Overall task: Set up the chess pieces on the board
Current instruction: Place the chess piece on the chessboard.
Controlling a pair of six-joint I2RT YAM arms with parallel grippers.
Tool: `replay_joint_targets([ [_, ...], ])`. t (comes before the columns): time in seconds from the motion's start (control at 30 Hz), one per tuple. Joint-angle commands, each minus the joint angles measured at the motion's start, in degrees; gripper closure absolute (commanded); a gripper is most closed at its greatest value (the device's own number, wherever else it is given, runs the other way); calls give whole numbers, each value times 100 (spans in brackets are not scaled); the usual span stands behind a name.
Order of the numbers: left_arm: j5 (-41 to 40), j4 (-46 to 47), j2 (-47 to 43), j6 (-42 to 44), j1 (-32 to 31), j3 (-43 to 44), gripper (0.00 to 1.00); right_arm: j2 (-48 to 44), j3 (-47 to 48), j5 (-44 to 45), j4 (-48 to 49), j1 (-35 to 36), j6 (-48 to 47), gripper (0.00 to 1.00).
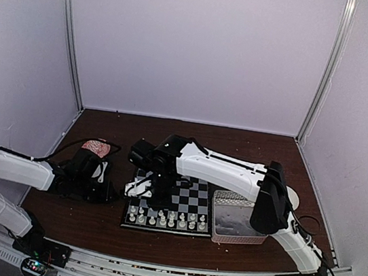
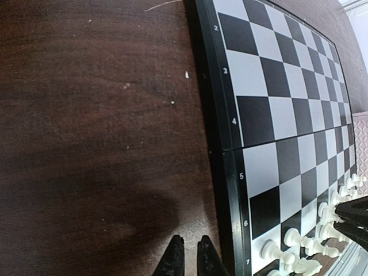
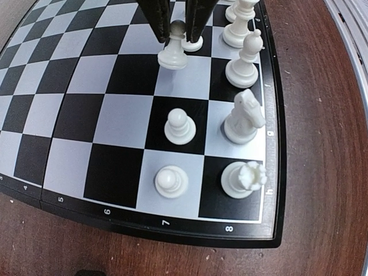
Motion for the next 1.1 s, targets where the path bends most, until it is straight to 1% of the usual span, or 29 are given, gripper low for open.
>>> replay_joint_targets([
  [0.0,-80,151,-41,-29,-25,-53,91,55,43,-19,-41,74,-29,91],
  [0.57,-71,231,17,-66,-24,-82,91,127,-18,133,-98,114,-49,89],
  [0.83,-61,271,21,-88,-29,-110,91,84,-20,52,-36,122,-16,89],
  [1.07,-53,270,-23,-84,-23,-146,90,175,-19,-37,-47,125,-22,94],
])
